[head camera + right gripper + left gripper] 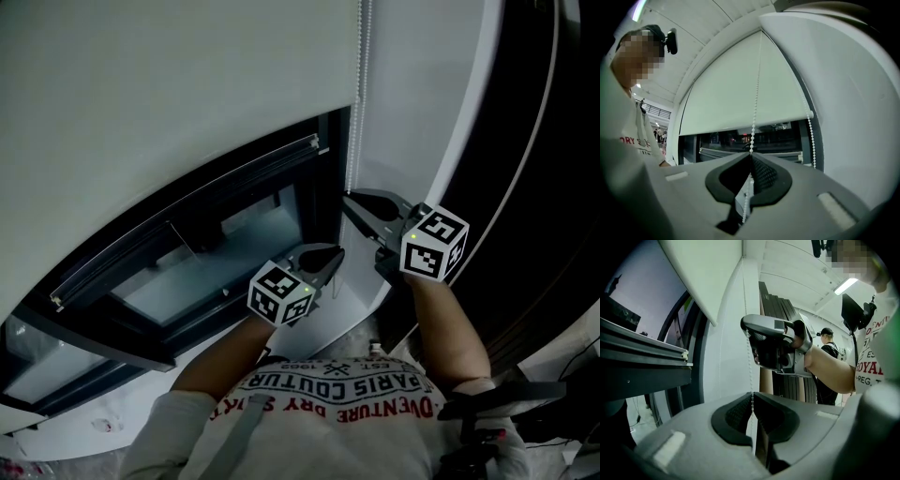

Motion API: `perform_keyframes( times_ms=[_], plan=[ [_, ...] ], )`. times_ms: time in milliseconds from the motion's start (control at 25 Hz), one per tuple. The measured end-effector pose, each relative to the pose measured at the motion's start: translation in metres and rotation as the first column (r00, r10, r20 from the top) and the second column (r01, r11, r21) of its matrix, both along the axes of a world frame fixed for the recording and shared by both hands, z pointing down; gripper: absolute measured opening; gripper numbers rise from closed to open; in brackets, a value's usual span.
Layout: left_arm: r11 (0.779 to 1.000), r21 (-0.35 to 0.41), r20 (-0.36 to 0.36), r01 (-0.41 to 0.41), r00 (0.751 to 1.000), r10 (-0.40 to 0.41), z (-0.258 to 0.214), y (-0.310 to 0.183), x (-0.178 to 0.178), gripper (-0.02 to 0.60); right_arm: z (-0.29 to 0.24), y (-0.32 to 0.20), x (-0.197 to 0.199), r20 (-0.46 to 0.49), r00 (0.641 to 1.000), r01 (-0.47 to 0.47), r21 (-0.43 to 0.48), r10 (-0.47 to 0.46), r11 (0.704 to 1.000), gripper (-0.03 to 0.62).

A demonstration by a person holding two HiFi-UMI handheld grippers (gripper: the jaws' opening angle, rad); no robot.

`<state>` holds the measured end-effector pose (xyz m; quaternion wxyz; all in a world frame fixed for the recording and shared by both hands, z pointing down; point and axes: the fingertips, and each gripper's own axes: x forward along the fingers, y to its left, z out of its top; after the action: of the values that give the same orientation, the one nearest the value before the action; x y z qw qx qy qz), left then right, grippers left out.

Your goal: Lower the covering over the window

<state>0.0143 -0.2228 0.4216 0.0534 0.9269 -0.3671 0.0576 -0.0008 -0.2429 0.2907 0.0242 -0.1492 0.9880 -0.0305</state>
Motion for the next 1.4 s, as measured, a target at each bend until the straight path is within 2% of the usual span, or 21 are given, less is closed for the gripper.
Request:
perform_keyframes(
  times_ms=[160, 280, 520, 720, 960, 1080, 1400],
  plan=[
    [0.999, -0.031, 0.056, -0.007, 0.998, 0.008, 0.022, 0.001, 0.003, 0.018, 0.023, 0.000, 0.000, -0.073, 0.997, -0.009, 0.018, 0.010, 1.000, 0.008],
    [0.997, -0.074, 0.044, -0.010, 0.999, 0.013, 0.039, 0.001, 0.004, 0.017, 0.040, -0.002, 0.002, -0.075, 0.997, -0.014, -0.015, 0.013, 1.000, 0.008],
    [0.991, -0.135, 0.069, -0.004, 0.998, 0.014, 0.070, -0.005, 0.002, 0.018, 0.071, -0.007, 0.004, -0.090, 0.995, -0.047, -0.049, 0.042, 0.998, 0.008],
    [0.983, -0.183, 0.105, 0.015, 0.994, 0.004, 0.107, -0.004, -0.002, 0.018, 0.108, -0.005, 0.003, -0.145, 0.988, -0.064, -0.070, 0.053, 0.995, 0.008],
    [0.961, -0.275, 0.172, 0.023, 0.985, 0.026, 0.169, 0.010, -0.002, 0.018, 0.175, 0.004, -0.001, -0.250, 0.968, -0.071, -0.152, 0.031, 0.986, 0.008],
    [0.946, -0.323, 0.174, 0.032, 0.984, 0.026, 0.192, 0.020, -0.002, 0.018, 0.200, 0.010, -0.001, -0.258, 0.966, -0.074, -0.191, 0.023, 0.979, 0.008],
    [0.922, -0.384, 0.220, 0.054, 0.975, 0.035, 0.228, 0.026, -0.005, 0.018, 0.234, 0.013, -0.001, -0.279, 0.960, -0.082, -0.229, 0.015, 0.970, 0.008]
  ],
)
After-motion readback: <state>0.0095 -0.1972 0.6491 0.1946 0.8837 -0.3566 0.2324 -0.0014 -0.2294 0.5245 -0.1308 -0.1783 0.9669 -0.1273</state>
